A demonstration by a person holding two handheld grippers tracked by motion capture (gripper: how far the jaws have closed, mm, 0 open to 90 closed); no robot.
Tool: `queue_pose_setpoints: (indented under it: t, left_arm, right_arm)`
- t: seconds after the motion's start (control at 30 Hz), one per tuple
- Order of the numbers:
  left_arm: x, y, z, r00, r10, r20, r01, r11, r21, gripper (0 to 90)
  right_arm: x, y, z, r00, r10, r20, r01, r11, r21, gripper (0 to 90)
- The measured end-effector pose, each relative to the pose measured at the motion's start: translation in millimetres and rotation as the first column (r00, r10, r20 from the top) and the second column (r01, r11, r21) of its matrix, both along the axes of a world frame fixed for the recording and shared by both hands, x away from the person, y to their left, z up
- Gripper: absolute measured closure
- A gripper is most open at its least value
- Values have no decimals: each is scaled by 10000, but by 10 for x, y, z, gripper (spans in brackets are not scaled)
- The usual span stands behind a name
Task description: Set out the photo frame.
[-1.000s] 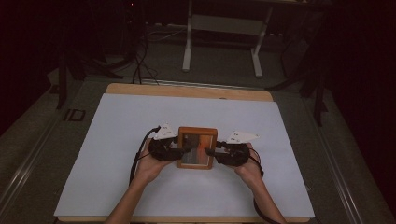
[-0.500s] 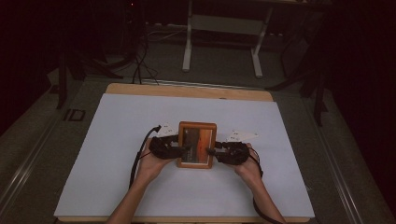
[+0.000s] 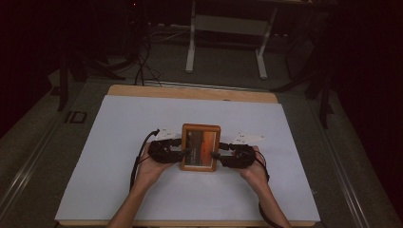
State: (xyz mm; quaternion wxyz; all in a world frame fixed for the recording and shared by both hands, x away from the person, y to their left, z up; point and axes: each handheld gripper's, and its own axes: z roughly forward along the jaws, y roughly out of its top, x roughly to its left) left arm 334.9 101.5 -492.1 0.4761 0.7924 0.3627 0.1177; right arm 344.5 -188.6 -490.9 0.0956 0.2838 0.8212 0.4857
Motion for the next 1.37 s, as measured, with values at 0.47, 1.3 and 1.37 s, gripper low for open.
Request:
queue_pose_setpoints:
  t: [0.47, 1.3, 1.37]
  left_arm:
    - [-108, 177, 150, 9982, 548, 224, -540, 9979, -350, 430]
    - [-168, 451, 126, 9890, 1477, 76, -1476, 9890, -134, 426]
    - [-166, 444, 99, 9870, 1602, 103, -1604, 9869, 162, 426]
  right_arm:
    - [-65, -244, 209, 9978, -565, 347, 550, 9977, 406, 456]
    - [-22, -791, 270, 9802, -1980, 69, 1975, 9791, 488, 455]
    - [-7, -830, 254, 9776, -2107, 4, 2105, 9769, 378, 455]
